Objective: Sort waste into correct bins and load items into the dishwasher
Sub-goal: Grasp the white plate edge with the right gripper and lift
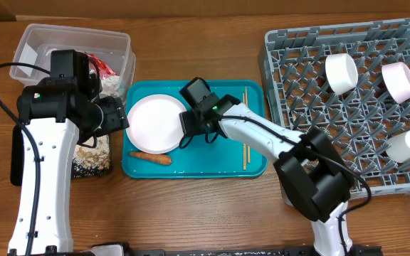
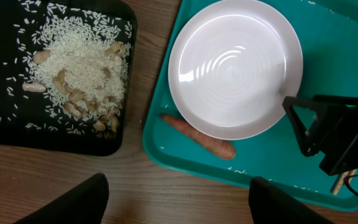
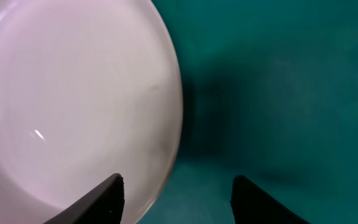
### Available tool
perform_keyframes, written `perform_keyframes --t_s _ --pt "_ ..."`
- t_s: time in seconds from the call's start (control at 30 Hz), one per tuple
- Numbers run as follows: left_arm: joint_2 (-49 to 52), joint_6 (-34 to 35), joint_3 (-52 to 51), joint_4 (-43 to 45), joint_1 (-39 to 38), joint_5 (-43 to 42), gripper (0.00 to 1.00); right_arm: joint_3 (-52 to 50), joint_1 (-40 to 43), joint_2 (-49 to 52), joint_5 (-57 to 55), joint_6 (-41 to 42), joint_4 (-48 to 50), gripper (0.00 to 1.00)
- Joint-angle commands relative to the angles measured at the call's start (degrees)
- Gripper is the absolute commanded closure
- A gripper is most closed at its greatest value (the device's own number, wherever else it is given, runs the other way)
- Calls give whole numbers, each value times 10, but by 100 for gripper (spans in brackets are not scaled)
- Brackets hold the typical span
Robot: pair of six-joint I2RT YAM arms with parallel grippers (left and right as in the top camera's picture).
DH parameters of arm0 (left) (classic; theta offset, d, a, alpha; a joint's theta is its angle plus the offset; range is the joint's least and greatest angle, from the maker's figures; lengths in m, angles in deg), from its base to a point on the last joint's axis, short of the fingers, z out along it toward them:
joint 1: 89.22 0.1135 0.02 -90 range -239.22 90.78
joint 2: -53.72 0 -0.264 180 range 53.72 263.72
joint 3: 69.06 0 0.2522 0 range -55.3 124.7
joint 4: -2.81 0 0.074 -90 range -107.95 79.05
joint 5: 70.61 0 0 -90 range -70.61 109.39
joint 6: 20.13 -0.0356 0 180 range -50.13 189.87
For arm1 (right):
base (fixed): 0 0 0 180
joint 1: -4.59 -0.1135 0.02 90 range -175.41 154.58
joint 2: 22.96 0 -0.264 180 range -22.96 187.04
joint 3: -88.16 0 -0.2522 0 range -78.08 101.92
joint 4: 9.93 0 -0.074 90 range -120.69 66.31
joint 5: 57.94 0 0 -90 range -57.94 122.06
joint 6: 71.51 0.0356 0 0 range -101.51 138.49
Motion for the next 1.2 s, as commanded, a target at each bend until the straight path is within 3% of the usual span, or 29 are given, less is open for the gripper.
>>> perform_keyframes --t_s 0.0,0.1,0.23,0.47,0.67,0.97,1.17 --pt "-5 4 11 0 2 7 26 8 0 17 -7 11 6 50" --pt "-5 4 11 0 2 7 25 8 0 28 -7 11 3 58" --pt "-5 4 11 0 2 7 26 7 0 32 -33 12 -13 77" --pt "-5 4 11 0 2 7 26 9 14 32 -147 40 -59 87" --pt "-5 4 11 0 2 7 25 22 45 32 -151 42 -87 96" --pt "-5 4 11 1 2 7 25 62 97 22 -156 32 -189 96" --pt "-5 4 11 1 2 7 25 89 105 -71 -233 2 -219 96"
